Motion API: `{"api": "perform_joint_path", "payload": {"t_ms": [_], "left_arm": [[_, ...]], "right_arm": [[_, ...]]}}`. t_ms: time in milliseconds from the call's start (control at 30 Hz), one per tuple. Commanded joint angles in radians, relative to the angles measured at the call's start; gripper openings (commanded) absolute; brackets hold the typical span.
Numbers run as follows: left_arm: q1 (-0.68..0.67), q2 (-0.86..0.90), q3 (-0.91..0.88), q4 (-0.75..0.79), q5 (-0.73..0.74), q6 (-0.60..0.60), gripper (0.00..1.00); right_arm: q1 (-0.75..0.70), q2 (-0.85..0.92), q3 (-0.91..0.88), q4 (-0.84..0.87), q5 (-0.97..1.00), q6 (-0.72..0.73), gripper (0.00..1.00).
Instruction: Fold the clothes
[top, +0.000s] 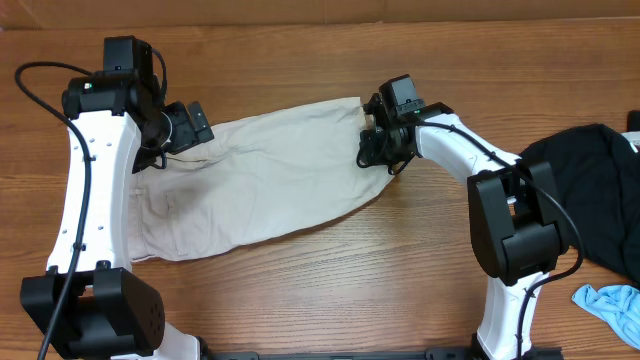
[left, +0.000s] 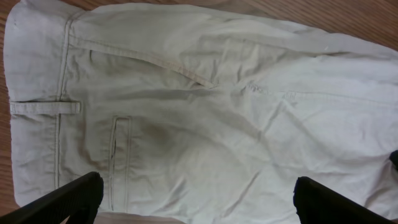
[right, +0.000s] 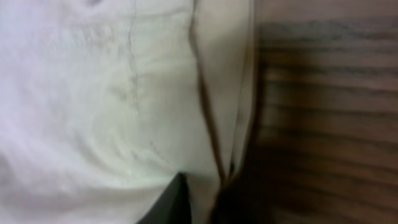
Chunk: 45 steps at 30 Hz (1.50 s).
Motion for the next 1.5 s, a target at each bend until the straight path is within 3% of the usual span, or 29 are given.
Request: {"api": "perform_joint_path", "payload": {"t_ms": [0,567,867,1200,1433,1467], "left_arm": [[0.000,0.011,-0.004,0.009,-0.002,0.018,1.00],[0.000,0.033,-0.004,0.039,0.031,0.018,1.00],[-0.009,0.128,-0.004,0.061,0.051,0.021,0.98],[-0.005,0.176,-0.004,0.199,0.049,0.114,1.00],[0.013,0.176,0.023,0.221,0.066,0.135,1.00],[0.019,0.176,0.041,0.206,0.091,0.157,1.00]], "right_arm": [[-0.003,0.007,-0.005,-0.002,0.110,0.116,0.04],[-0.230,-0.005,0.063,-0.248,0.143,0.534,0.04],[-0.216,-0.056,0.072,-0.345,0.113,0.613,0.04],[-0.173,-0.057,0.072,-0.465,0.183,0.593,0.04],[-0.232,-0.094,0.117,-0.435,0.182,0.383,0.04],[-0.251,-0.111,0.137,-0.436,0.172,0.317,0.11]]}}
